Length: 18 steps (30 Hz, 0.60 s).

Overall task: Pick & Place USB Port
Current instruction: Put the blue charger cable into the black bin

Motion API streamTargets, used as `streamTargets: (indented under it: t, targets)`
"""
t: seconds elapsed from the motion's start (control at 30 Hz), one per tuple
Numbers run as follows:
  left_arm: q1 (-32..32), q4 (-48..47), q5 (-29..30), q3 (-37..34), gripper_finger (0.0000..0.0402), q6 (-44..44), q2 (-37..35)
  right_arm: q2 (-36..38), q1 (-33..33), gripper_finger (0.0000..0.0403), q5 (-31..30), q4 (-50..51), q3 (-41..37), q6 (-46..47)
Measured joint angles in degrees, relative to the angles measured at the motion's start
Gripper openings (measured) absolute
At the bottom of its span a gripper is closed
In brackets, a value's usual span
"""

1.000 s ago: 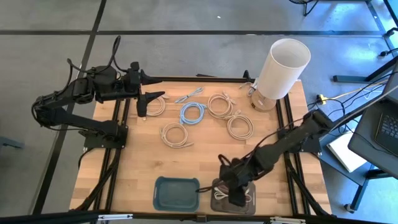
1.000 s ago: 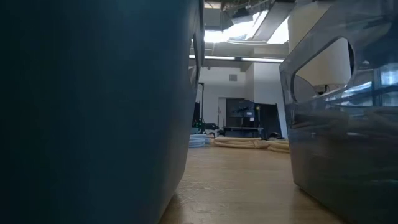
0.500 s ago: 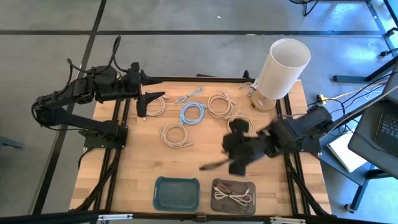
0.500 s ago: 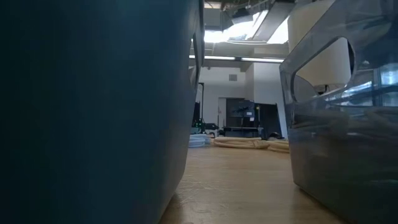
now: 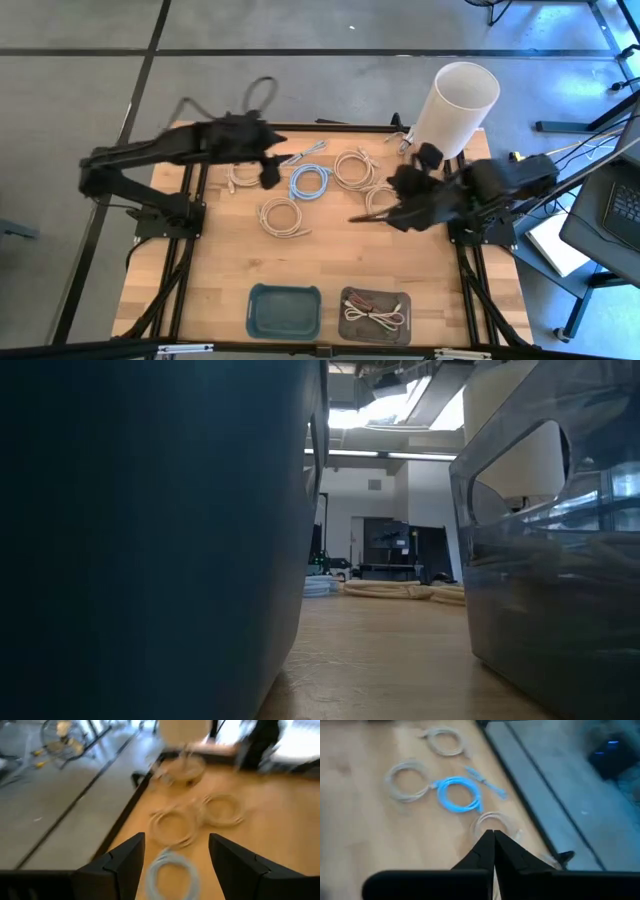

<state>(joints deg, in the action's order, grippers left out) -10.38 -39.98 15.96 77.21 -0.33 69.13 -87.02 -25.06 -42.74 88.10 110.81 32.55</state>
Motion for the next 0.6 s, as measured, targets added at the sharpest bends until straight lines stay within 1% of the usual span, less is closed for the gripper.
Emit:
streamTargets:
  t: [0.07,0.13,0.23,0.3,0.37,0.47,0.6]
  targets:
    - [-1.9,1.3,0.9,0.0,0.0208,2.4,3.7,2.7,-1.6,0.0004,2.1,-2.1,-1.2,-2.1]
    - [-4.2,2.4,-0.5,0.0,0.02,3.6,7.0,5.4,-3.7,0.0003,3.7,-6.6,-3.3,-6.0]
    - [-7.9,3.0,-4.4,0.0,0.0185,4.0,10.6,10.7,-7.5,0.0002,5.4,-20.2,-7.3,-14.1]
    - [-10.2,3.1,-8.3,0.0,0.0175,3.7,12.5,15.4,-9.6,0.0002,8.4,-31.6,-11.6,-20.6]
    - [-12.1,3.2,-11.2,0.0,0.0166,3.8,13.9,20.1,-11.0,0.0002,11.5,-43.1,-17.8,-25.8]
    - [-14.3,4.5,-14.7,0.0,0.0154,5.6,16.1,26.4,-11.3,0.0001,16.9,-58.9,-28.6,-31.1]
    - [-16.4,5.9,-19.7,0.0,0.0143,7.8,19.6,33.3,-10.4,0.0001,24.5,-79.3,-43.0,-33.4]
